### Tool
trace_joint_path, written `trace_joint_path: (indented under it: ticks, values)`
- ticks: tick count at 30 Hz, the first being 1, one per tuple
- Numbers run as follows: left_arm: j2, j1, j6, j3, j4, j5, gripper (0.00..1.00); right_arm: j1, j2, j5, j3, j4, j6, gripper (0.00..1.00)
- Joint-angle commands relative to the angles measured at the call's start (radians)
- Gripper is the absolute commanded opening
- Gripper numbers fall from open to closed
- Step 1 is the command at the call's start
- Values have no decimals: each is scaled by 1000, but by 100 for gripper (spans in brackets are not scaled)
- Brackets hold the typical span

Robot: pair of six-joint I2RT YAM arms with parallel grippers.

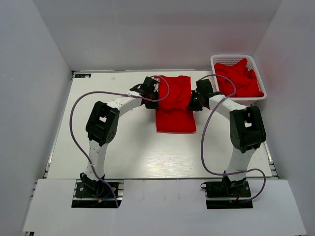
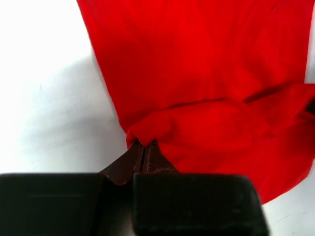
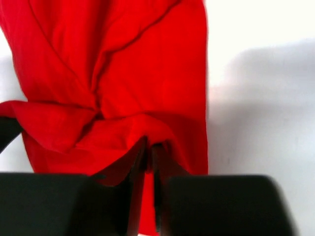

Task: Fold and stack the t-shirts
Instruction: Fold the folded rectangular tshirt in 1/3 of the way, then grab one side of the 2/3 rectangular tshirt with both arms

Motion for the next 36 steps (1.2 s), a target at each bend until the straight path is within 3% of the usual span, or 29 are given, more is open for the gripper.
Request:
trace_joint_path:
  ticks: [1, 2, 3, 5, 6, 8, 10, 14, 20, 26, 32, 36]
  values:
    - [4, 35, 6, 96, 42, 29, 10, -22, 55, -25, 102, 108, 53, 18]
    - [19, 35, 6, 119, 28, 44, 25, -28, 83, -13, 140, 110, 62, 28]
    - [30, 61, 6, 178, 6, 26, 63, -31, 95, -10, 183, 108, 65, 50]
    - [48, 70, -8, 232, -30, -12, 91, -51, 141, -19, 225, 94, 75, 65]
    - [57, 84, -17, 261, -40, -12, 100, -57, 156, -28, 280, 75, 90, 71]
    - [57, 99, -17, 283, -49, -12, 100, -73, 164, -90, 306, 67, 88, 86]
    - [57, 122, -17, 294, -49, -12, 100, -82, 158, -117, 323, 86, 87, 90]
    - [30, 122, -8, 297, -89, 7, 100, -83, 115, -191, 294, 71, 47, 90]
    - [-195, 90, 18, -86, 26, 17, 100, -82, -80, -163, 16, 85, -37, 90]
    - [-297, 41, 9, -329, 104, 144, 100, -80, -253, -202, -271, 100, -62, 90]
    - [-288, -63, -5, -392, 141, 155, 100, -80, -347, -231, -448, 139, -70, 90]
    - [-265, -92, -14, -392, 131, 144, 100, -83, -338, -243, -476, 173, -71, 90]
